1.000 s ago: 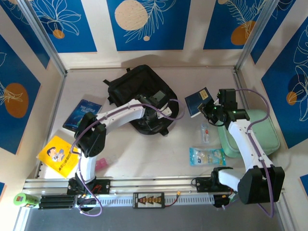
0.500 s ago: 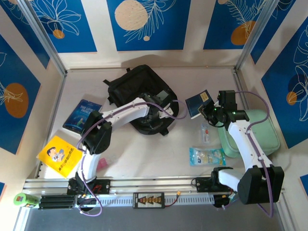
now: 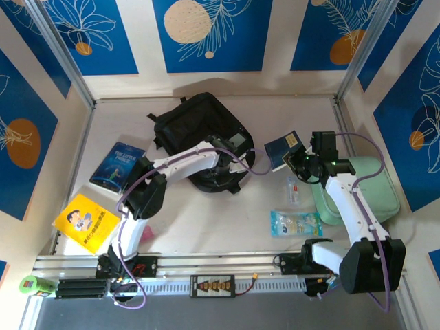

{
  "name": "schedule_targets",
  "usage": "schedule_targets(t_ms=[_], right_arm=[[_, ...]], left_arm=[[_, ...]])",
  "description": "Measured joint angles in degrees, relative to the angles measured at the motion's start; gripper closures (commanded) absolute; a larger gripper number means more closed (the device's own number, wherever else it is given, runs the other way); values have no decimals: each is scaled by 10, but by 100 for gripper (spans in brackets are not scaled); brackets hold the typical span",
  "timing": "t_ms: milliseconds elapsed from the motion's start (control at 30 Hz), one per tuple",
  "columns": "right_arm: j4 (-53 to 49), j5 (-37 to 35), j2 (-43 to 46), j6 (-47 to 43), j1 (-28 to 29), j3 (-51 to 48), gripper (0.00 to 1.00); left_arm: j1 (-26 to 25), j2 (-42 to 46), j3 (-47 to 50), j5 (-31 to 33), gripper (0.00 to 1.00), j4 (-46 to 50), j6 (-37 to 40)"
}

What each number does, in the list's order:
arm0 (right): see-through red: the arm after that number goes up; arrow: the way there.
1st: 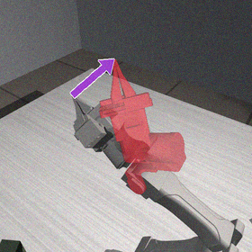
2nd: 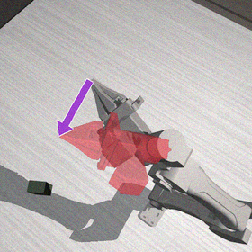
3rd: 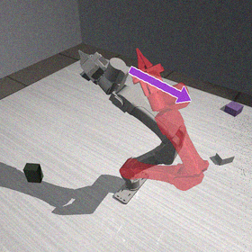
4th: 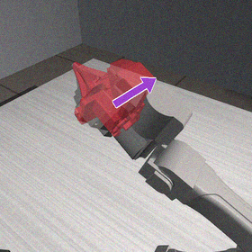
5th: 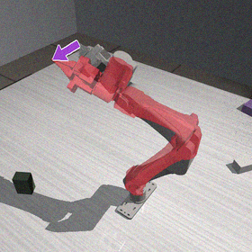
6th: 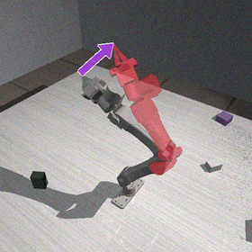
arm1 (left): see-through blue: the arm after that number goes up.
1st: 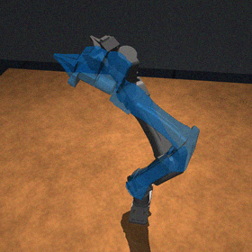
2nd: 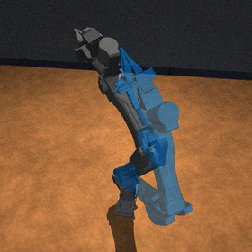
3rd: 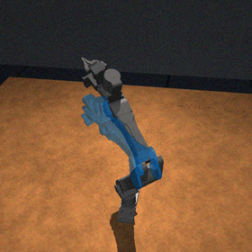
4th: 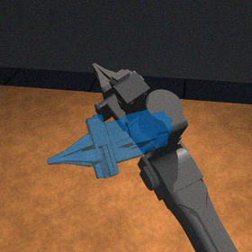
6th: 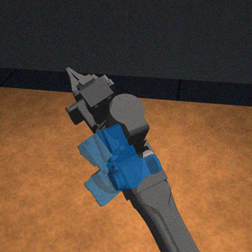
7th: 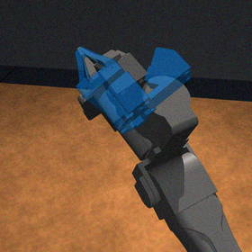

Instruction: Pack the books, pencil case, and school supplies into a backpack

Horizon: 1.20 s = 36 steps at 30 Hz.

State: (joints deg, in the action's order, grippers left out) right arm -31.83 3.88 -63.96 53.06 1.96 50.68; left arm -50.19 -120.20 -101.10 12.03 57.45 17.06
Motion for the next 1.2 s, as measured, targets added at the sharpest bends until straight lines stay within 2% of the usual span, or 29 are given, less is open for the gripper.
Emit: schedule_targets(t_ms=[200,367,667,833,1000,1200], right_arm=[[1,0,2,2,0,-1,100],[-2,0,14,2,-2,-1,100],[-17,-4,53,1,-10,-1,100],[-19,39,63,-1,-6,-1,100],[6,78,64,15,41,-1,100],[36,81,37,48,126,-1,100]], left_arm=[[-2,14,3,14,91,-15,13],[-2,82,36,18,100,-54,18],[15,165,76,27,100,-121,-5],[32,196,101,50,100,-170,-45],[34,262,147,76,100,-257,-76],[34,313,194,81,100,-346,-87]])
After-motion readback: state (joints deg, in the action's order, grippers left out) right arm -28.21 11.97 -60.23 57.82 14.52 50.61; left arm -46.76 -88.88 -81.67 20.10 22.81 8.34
